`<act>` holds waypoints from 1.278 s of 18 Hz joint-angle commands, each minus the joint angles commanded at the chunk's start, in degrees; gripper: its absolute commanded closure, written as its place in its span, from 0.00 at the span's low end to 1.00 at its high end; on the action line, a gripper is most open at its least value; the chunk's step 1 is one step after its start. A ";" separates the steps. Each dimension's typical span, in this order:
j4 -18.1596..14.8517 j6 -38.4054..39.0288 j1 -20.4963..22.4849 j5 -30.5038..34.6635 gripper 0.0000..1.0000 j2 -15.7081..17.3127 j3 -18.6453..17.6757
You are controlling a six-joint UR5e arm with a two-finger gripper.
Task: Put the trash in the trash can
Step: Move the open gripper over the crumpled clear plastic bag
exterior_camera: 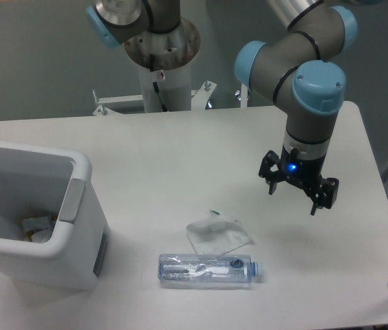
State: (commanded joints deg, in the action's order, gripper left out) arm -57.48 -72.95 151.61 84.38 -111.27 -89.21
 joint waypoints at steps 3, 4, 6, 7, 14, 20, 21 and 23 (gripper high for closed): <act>0.09 0.09 -0.09 0.00 0.00 0.26 -0.70; 0.44 0.09 -0.09 0.00 0.00 0.26 -1.05; 2.19 0.00 -0.09 -0.09 0.00 0.44 -2.10; 3.15 0.09 -0.09 -0.09 0.00 0.53 -2.89; 8.70 0.70 -1.84 -0.44 0.00 1.32 -9.57; 8.70 0.62 -5.00 -0.53 0.00 1.23 -10.46; 8.70 0.62 -5.53 -0.53 0.00 1.23 -10.81; 8.61 0.62 -6.06 -0.62 0.00 1.32 -11.68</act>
State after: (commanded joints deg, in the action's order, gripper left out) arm -48.87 -72.33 145.55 83.76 -109.95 -100.89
